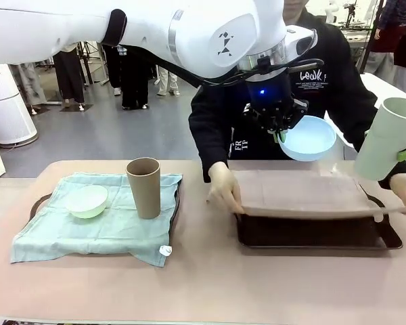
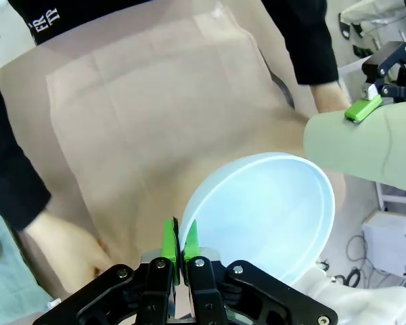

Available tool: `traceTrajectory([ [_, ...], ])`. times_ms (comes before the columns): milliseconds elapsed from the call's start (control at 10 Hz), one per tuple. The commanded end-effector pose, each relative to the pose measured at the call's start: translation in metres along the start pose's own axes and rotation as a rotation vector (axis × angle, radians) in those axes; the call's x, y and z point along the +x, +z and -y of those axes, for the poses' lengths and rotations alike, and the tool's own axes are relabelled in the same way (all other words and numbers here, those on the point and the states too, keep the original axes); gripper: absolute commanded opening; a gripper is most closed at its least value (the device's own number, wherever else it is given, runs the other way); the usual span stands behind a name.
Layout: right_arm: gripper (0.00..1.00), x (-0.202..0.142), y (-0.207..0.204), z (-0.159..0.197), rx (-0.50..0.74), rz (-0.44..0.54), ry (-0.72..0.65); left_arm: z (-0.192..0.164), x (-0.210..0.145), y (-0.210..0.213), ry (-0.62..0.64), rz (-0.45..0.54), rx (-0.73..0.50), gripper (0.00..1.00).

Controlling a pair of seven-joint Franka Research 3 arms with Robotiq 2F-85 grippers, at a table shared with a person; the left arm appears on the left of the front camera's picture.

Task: Set up a tray with a mat and arrange the tableware.
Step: Place the Picnic Bowl and Reusable plastic cup back onto the Handle tray in front of the human's position.

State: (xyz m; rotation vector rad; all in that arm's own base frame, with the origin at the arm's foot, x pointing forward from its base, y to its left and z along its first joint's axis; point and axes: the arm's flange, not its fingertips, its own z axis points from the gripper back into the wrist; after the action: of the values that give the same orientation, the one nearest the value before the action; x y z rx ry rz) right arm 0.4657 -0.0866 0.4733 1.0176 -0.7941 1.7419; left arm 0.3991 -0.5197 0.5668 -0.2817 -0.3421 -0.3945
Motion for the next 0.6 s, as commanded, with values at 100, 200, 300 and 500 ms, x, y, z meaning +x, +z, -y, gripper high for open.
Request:
traceTrajectory([
  [100,0.0,0.0026,0.0009,0.0023,-0.001,-0.003,-0.012,-0.0004,-0.0002,0.0027,-0.001,-0.002,0.012,0.04],
  [200,0.0,0.0026,0.0009,0.0023,-0.001,-0.003,-0.012,-0.0004,-0.0002,0.0027,-0.001,-0.002,0.012,0.04],
  [300,0.0,0.0026,0.0009,0.0023,-0.001,-0.003,-0.012,-0.0004,-0.0002,0.0027,-0.001,-0.002,0.012,0.04],
  [500,0.0,0.0026,0.0009,0.0023,-0.001,-0.003,-0.012,-0.0004,-0.0002,0.0027,-0.001,-0.002,0.012,0.04],
])
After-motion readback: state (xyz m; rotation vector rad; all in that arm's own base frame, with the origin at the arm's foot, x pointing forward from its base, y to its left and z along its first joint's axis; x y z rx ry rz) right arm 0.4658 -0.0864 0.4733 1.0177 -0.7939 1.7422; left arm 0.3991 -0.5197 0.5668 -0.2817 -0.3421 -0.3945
